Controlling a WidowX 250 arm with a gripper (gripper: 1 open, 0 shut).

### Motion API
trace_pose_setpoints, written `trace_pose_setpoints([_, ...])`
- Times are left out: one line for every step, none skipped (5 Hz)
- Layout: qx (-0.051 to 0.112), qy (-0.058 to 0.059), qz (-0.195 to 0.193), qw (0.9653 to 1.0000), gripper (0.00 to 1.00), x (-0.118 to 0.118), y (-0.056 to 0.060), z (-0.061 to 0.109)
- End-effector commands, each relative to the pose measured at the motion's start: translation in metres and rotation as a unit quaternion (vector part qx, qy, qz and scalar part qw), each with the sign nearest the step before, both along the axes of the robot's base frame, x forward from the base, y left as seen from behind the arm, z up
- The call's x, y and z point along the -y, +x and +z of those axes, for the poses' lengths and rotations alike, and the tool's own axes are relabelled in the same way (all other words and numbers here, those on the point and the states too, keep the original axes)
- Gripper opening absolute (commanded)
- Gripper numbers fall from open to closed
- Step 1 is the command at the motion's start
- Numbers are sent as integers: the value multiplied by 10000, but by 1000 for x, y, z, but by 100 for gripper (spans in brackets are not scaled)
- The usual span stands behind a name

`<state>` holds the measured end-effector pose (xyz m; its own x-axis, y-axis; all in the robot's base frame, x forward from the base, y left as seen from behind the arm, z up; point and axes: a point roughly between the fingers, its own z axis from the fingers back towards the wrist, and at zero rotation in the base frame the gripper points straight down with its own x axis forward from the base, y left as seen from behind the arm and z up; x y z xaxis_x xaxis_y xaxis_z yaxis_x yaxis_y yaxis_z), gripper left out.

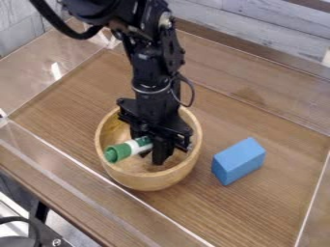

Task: Remove the green marker from inside the brown bowl and put it on the table

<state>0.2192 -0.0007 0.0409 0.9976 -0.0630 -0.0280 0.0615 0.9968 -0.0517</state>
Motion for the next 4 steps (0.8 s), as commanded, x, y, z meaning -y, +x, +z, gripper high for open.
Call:
trace_pose_setpoints([296, 59, -10, 9995, 0, 2, 11, 21])
trace_pose_setpoints([295, 91, 0, 9995, 0, 4, 10, 32])
trace_pose_setpoints([342, 135, 11, 9993, 0, 8, 8, 46])
trace_pose_setpoints([384, 156, -18, 9991, 0, 14, 6, 53])
